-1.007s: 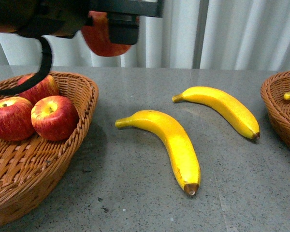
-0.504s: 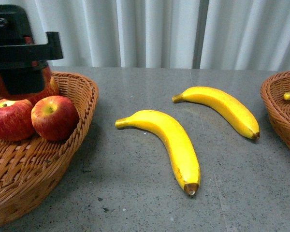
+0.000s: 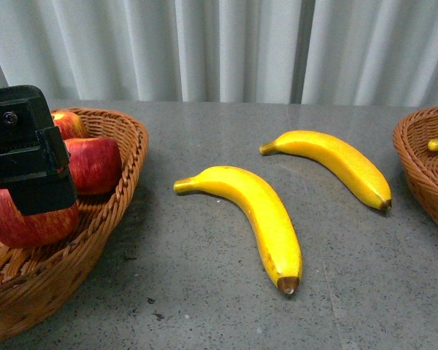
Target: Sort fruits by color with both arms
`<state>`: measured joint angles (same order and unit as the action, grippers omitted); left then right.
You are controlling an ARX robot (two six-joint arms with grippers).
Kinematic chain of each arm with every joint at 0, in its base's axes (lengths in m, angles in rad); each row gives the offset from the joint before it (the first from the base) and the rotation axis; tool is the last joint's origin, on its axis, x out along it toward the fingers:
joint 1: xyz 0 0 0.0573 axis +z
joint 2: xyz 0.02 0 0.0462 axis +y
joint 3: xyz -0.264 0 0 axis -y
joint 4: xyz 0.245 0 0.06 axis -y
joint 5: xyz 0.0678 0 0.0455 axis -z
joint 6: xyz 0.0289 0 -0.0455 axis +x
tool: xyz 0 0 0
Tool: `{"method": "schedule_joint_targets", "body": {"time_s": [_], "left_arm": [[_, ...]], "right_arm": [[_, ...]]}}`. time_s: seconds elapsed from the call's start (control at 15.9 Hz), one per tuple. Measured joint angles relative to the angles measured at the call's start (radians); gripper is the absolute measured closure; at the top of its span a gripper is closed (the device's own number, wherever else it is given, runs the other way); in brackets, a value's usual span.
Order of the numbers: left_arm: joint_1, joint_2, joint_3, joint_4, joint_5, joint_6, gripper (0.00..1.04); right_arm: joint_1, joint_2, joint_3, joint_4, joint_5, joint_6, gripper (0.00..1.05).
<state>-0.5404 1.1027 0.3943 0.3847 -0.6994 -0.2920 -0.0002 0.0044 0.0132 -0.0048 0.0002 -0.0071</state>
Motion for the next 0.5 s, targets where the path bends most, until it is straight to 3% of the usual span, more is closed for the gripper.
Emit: {"method": "schedule_joint_targets", "body": {"time_s": [0.25, 0.44, 0.5], "left_arm": [[-0.039, -0.182, -0.003, -0.045, -0.028, 0.039, 0.07], [-0.004, -0.328, -0.007, -0.073, -0.033, 0.09, 0.07], [0.025, -0.378, -0.023, -0.06, 0.019, 0.123, 0.11]], "right_arm": [[0.0, 0.0, 0.0, 0.0, 0.0, 0.0, 0.07], [0.0, 0.0, 0.0, 0.0, 0.0, 0.0, 0.07], [0.0, 0.0, 0.0, 0.0, 0.0, 0.0, 0.07]]}}
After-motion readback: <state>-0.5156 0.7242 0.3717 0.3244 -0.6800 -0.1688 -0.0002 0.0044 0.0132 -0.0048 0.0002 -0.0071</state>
